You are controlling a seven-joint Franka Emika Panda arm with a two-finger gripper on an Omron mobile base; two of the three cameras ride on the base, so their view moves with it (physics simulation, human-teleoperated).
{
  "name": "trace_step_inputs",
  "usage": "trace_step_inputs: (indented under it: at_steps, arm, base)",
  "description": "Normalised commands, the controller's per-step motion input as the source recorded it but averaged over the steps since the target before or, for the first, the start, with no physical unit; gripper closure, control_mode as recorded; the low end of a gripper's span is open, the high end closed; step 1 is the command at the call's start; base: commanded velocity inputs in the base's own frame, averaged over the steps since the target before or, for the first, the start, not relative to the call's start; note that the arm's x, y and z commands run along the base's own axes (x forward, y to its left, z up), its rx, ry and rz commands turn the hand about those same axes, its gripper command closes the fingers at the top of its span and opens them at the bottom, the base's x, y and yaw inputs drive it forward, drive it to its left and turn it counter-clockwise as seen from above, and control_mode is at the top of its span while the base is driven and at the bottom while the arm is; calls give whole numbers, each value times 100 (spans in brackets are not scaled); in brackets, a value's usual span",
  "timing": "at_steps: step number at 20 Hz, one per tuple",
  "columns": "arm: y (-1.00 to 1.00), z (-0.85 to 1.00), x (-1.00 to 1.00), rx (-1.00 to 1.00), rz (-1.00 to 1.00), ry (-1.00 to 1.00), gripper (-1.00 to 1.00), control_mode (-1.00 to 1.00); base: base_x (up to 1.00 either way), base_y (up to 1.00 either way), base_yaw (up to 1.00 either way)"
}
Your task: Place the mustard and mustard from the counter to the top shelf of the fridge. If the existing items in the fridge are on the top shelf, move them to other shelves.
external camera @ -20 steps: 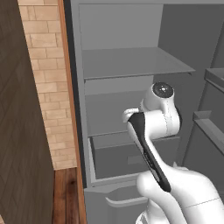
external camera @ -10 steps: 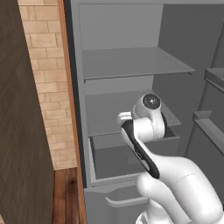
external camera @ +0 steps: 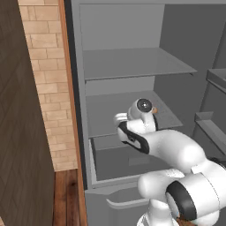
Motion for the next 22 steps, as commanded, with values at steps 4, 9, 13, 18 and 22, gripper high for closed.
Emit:
trace_step_inputs:
  at_steps: [4, 9, 13, 18, 22]
  arm:
    - [0, -52, 92, 0, 0, 0, 100, -100]
    - [0, -29, 99, 0, 0, -2, 100, -100]
    - [0, -17, 93, 0, -1, 0, -100, -100]
    - [1, -3, 60, 0, -3, 0, -100, -100]
    - [0, 66, 1, 0, -3, 2, -100, -100]
  base:
    - [0, 0, 0]
    - [0, 0, 0]
    - [0, 0, 0]
    - [0, 0, 0]
    - [0, 0, 0]
